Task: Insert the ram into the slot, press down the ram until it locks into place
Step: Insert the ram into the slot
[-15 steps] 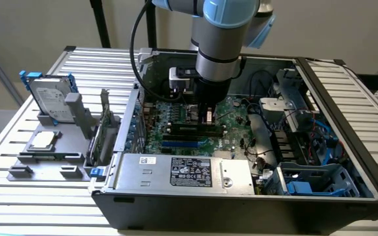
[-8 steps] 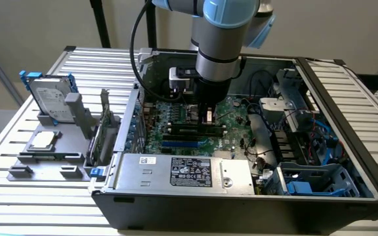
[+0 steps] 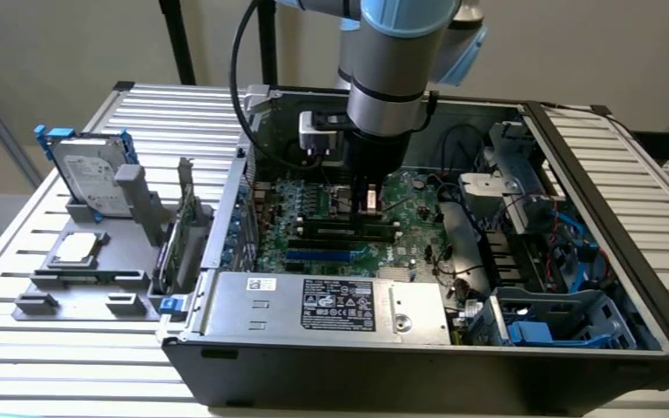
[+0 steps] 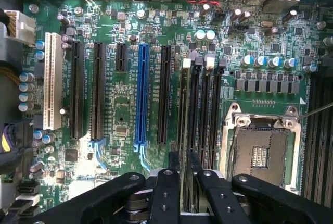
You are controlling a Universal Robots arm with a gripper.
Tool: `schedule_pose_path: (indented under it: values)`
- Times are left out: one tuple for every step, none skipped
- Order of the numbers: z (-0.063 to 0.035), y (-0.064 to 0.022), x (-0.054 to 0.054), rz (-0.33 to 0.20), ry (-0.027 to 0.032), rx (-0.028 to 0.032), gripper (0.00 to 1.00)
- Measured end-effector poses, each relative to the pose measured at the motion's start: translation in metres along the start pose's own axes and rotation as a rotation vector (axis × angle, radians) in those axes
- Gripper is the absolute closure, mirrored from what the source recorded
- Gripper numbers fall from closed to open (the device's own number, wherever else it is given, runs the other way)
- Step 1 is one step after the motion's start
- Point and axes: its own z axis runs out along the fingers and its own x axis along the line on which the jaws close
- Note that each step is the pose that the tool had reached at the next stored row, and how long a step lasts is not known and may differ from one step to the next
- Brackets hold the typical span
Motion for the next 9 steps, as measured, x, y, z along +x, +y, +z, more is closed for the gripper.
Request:
schedule_pose_path:
  values:
    - [-0.0021,0.0004,0.0,0.0,-0.0001,0.0,0.78]
    - [-0.0043,0.001,-0.0001,0.0,0.0001,0.0,0.78]
    - [-0.006,0.0015,-0.0001,0.0,0.0001,0.0,0.78]
    - [-0.0063,0.0019,-0.0002,0.0,0.0,0.0,0.78]
    - [-0.0063,0.002,-0.0002,0.0,-0.0001,0.0001,0.78]
    - [-0.0063,0.002,-0.0002,0.0,-0.0001,0.0001,0.78]
    - [-0.0063,0.002,-0.0002,0.0,-0.0001,0.0001,0.78]
    - [-0.0063,0.002,-0.0002,0.0,-0.0001,0.0001,0.78]
    - [-0.0063,0.002,-0.0002,0.0,0.0,0.0,0.78]
